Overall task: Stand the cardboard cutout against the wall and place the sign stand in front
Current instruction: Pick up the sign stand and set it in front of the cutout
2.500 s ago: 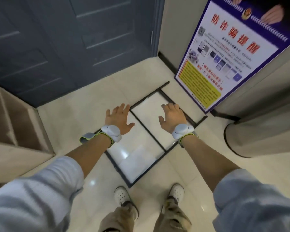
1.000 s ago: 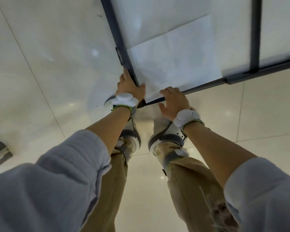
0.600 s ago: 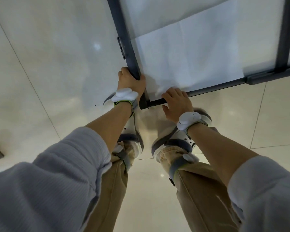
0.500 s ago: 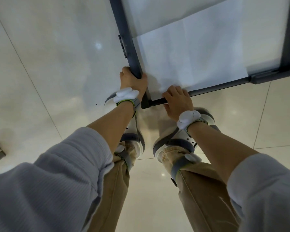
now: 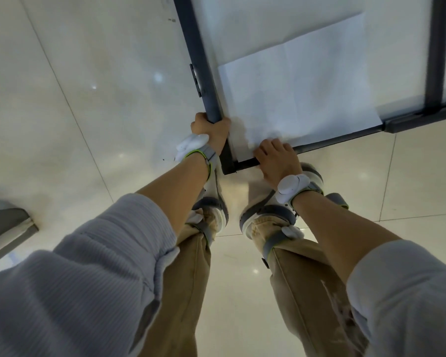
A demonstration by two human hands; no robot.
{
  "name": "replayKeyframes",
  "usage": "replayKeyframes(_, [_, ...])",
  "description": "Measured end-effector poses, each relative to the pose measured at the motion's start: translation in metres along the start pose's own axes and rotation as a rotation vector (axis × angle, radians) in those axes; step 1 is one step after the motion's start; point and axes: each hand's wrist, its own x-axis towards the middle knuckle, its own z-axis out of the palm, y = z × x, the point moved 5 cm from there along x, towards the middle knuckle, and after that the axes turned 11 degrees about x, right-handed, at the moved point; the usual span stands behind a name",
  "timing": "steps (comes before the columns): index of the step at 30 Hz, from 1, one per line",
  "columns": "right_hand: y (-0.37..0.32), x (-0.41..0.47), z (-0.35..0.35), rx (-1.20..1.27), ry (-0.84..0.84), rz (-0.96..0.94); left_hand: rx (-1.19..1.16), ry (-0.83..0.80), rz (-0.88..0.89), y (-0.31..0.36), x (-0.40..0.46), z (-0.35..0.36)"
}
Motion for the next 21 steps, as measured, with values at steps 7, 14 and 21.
replayKeyframes(7, [-0.017, -0.049, -0.066, 0.027, 0.026, -0.041, -0.055, 0.012, -0.008, 0.029, -0.07, -0.042])
replayKeyframes(14, [-0.037, -0.101, -0.144, 0.059, 0.039, -0.049, -0.127, -0.042, 0.043, 0.065, -0.141, -0.082])
replayKeyframes(21, [-0.046, -0.152, -0.222, 0.072, 0.089, -0.094, -0.129, -0.036, 0.089, 0.108, -0.212, -0.12])
